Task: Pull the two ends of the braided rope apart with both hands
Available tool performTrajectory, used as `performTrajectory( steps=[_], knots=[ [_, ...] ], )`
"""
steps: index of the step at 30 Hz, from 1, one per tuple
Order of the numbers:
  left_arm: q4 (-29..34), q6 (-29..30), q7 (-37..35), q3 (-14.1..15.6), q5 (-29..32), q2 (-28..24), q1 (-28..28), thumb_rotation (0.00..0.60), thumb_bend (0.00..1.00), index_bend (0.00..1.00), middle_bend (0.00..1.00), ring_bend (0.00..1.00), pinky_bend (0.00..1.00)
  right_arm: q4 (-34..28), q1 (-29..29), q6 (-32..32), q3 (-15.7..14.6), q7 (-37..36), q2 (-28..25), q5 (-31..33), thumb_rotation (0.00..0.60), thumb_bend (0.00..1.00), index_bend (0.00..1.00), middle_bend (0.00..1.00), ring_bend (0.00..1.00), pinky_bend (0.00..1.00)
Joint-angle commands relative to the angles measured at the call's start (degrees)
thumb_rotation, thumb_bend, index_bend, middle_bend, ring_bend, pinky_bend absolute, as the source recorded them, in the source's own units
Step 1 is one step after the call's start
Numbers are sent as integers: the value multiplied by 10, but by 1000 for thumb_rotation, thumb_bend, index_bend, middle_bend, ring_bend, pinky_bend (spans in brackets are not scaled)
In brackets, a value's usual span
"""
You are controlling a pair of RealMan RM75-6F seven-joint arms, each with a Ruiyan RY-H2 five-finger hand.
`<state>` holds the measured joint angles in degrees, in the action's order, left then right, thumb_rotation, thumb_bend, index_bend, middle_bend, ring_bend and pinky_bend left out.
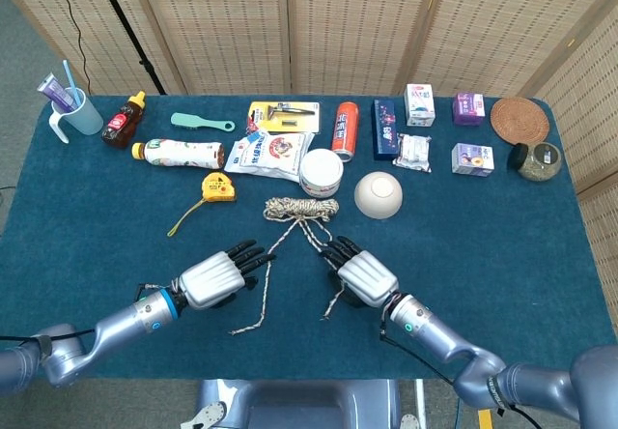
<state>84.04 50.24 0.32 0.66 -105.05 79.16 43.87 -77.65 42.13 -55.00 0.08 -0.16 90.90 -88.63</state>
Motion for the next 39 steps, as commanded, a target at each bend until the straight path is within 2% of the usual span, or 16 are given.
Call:
performTrajectory(
  steps=[1, 7, 23, 39],
  knots=[
    [-8, -16, 7, -2, 6, 17, 16, 600, 362, 426, 0, 0, 0, 4, -2, -1, 1, -4, -1, 2, 600, 439, 599, 157, 0, 0],
    [-22, -36, 12, 0, 21, 42, 35, 600, 361, 426, 0, 0, 0, 13, -6, -1, 0, -13, 0, 3, 600, 439, 600, 157, 0, 0],
    [-53, -43, 30, 2, 71, 98, 47, 600, 362, 458, 0, 0, 0, 28, -7, 6, 2, -30, 1, 4, 600, 439, 601, 157, 0, 0],
    [-69, -51, 49, 10, 102, 118, 54, 600, 361, 458, 0, 0, 0, 33, -9, 8, 3, -38, 2, 5, 600, 439, 601, 157, 0, 0]
  ],
)
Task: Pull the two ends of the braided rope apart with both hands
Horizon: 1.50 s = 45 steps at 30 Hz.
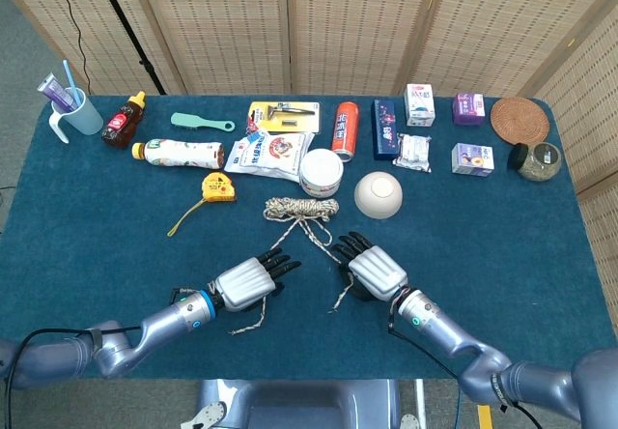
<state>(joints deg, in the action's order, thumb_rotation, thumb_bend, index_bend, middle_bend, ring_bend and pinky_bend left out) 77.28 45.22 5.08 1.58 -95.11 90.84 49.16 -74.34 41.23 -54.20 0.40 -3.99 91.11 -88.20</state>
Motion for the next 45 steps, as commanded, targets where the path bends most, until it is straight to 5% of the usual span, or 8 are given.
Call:
performTrajectory(
  steps=[1, 45],
  knots=[
    [-2, -1, 2, 1, 3, 2, 1, 600, 361, 458, 0, 0, 0, 0, 0, 1, 1, 0, 0, 0, 600, 439, 601, 157, 0, 0],
    [-19, -4, 12, 14, 33, 20, 15, 600, 446, 495, 0, 0, 0, 11, -4, 6, 0, -10, 1, 2, 600, 441, 610, 163, 0, 0]
  ],
)
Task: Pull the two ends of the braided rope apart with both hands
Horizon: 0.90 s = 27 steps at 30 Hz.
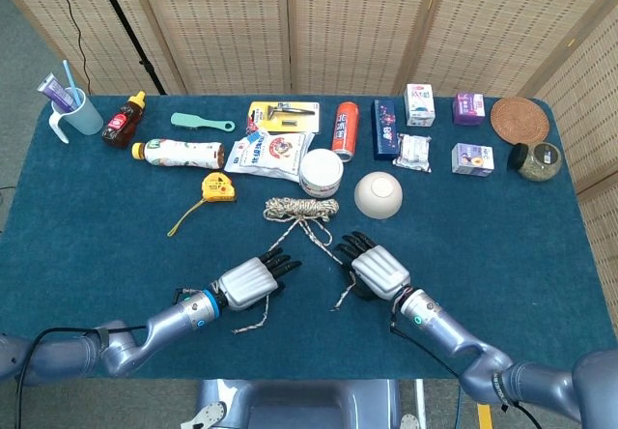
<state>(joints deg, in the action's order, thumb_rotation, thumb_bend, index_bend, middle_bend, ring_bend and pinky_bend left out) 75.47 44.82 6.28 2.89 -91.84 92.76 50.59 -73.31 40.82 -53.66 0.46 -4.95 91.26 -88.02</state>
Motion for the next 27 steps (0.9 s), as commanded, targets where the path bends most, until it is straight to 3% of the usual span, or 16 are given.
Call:
performTrajectory(
  steps=[1, 19, 27],
  knots=[
    [-1, -1, 0, 1, 1, 1, 1, 600, 446, 495, 0, 0, 0, 0, 0, 1, 0, 0, 0, 1, 600, 441, 610, 163, 0, 0],
    [-7, -5, 2, 4, 6, 10, 4, 600, 446, 493, 0, 0, 0, 5, -1, 3, 0, -7, -1, 2, 600, 445, 611, 167, 0, 0],
    [-9, 0, 6, 5, 8, 14, 1, 600, 446, 571, 0, 0, 0, 9, -3, 1, 0, -9, 1, 2, 600, 446, 613, 168, 0, 0]
  ],
)
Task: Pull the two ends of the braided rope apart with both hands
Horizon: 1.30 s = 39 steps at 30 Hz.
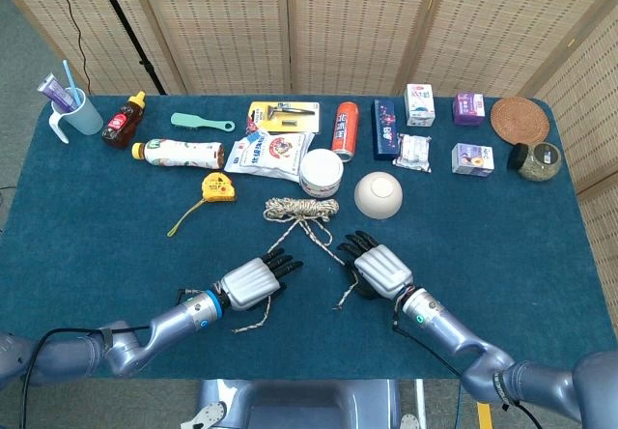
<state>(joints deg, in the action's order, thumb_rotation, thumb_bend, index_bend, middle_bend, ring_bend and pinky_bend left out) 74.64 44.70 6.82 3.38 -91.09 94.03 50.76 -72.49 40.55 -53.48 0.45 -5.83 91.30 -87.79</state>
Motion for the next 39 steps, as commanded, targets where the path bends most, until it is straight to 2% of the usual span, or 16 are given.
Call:
performTrajectory(
  steps=[1, 8, 19, 27, 39],
  knots=[
    [-1, 1, 1, 0, 1, 1, -1, 600, 446, 579, 0, 0, 0, 1, -1, -1, 0, 0, 0, 0, 600, 446, 613, 169, 0, 0],
    [0, 3, 1, -2, 4, 1, -1, 600, 451, 621, 2, 0, 0, 1, -2, -2, 0, 0, 0, -1, 600, 450, 616, 174, 0, 0],
    [12, 20, -15, -9, 10, -18, -8, 600, 452, 628, 36, 0, 0, -14, -4, -13, 2, 2, -10, -4, 600, 456, 628, 188, 0, 0],
    [26, 49, -38, -15, 13, -50, -21, 600, 453, 632, 74, 0, 0, -33, -9, -32, 8, 11, -25, -8, 600, 461, 638, 198, 0, 0],
    [42, 95, -68, -22, 12, -108, -42, 600, 452, 636, 77, 0, 0, -68, -13, -52, 17, 33, -59, -13, 600, 463, 644, 209, 1, 0]
  ],
)
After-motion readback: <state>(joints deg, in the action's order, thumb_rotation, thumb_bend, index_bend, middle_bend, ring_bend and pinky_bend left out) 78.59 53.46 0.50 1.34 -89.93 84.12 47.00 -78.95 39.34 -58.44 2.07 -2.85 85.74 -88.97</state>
